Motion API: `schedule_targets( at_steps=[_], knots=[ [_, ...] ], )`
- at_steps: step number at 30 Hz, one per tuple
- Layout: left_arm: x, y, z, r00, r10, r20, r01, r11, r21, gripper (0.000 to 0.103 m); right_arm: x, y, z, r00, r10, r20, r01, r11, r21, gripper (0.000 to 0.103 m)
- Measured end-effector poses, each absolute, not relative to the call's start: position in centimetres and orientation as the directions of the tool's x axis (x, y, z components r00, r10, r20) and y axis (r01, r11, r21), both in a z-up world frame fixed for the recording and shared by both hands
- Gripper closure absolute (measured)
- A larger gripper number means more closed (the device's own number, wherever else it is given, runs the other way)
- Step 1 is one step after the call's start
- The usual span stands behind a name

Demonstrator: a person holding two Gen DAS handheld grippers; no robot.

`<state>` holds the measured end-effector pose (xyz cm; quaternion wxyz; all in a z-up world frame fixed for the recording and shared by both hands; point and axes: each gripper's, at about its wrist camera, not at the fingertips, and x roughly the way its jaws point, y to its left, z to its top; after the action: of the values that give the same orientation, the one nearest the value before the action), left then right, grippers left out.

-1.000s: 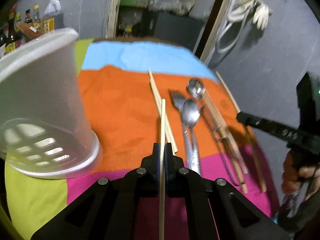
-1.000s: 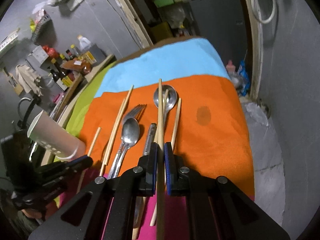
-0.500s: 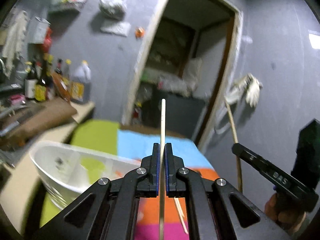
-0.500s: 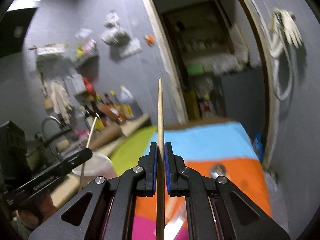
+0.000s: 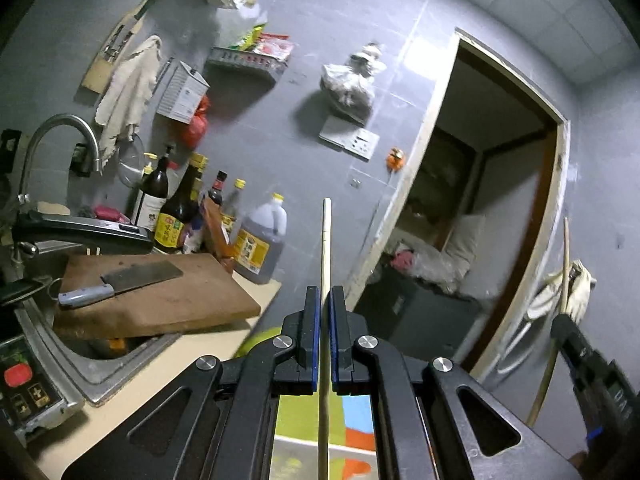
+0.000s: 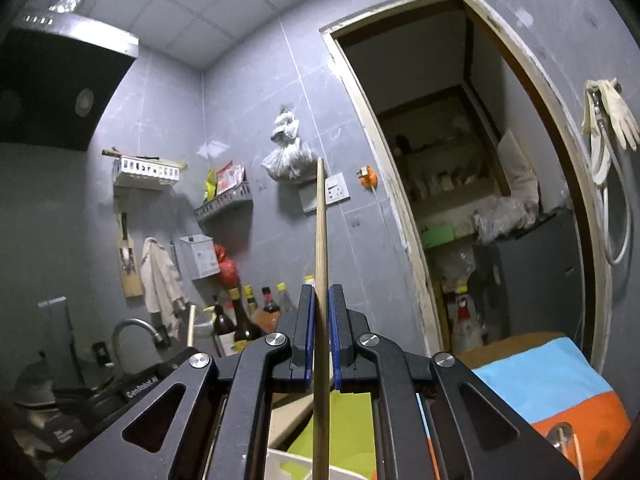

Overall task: Organize utensils
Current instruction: 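Lift both held chopsticks and carry them over the white caddy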

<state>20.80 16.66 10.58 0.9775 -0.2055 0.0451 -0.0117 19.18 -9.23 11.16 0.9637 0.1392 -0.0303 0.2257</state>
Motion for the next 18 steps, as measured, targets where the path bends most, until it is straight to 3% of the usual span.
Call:
schedule_targets(
  at_steps=[8, 18],
  knots=[
    [21.1, 16.3, 8.7, 0.999, 0.023, -0.046, -0.04, 0.916, -0.398, 0.101, 21.1, -6.8, 7.5, 0.924, 0.375, 0.073, -0.382, 0.903, 0.197, 0.098],
    [20.2, 13.8, 6.2, 0.985, -0.015, -0.17, -0.045, 0.939, -0.342, 0.1, 21.4, -6.7, 4.6, 0.91, 0.411, -0.05, -0.402, 0.906, 0.132, 0.097]
  ],
)
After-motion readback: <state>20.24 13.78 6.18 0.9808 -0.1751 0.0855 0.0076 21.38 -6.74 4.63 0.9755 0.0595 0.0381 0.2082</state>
